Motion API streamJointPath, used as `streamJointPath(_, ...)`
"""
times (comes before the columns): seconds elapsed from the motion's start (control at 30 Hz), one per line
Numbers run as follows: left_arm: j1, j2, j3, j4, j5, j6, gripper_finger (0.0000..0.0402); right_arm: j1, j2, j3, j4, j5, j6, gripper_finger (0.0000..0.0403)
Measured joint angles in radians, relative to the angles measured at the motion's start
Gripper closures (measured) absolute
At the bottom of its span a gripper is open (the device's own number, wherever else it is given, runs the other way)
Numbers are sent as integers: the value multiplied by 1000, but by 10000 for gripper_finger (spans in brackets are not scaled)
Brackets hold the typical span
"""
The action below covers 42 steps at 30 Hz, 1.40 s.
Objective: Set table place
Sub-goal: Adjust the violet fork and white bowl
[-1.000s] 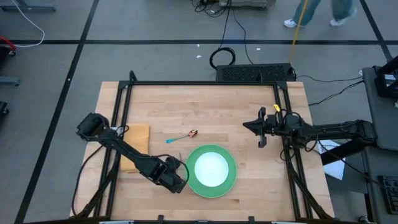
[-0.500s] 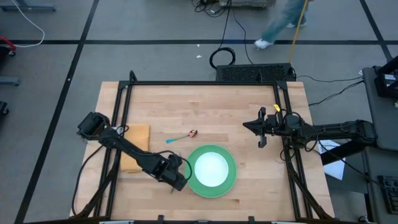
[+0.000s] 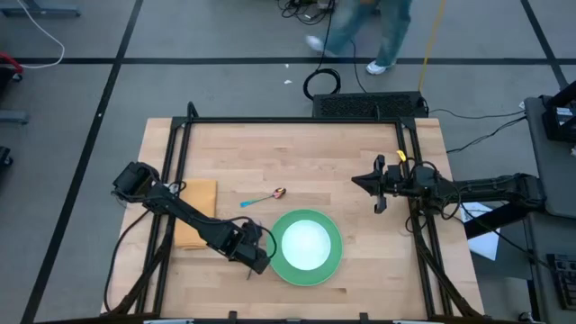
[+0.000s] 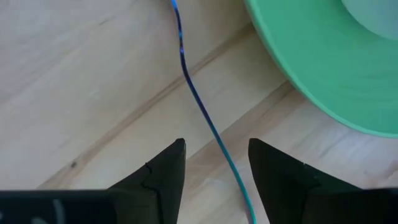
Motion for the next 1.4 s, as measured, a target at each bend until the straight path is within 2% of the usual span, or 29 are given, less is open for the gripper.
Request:
streamJointPath(0.17,0,26,0,28,13,0,220,0,0,0,0,0,4,403)
streamJointPath(0.43,17,106,8,38,104,23,220,0,0,0,1,0,4,403)
streamJointPath(0.67,26,100,7,39,103,-1,224,0,0,0,5,0,4,403)
streamJointPath(0.8,24,100,6,25,63,-1,267,0,0,0,6,0,4,403)
streamJointPath(1.0,23,102,4,-6,54,3,382,0,0,0,6,-1,4,403)
streamJointPath(1.17,23,102,7,-15,57,6,395,0,0,0,6,-1,4,403)
streamJointPath(1.4,15,109,56,-126,23,-26,398,0,0,0,6,-1,4,403)
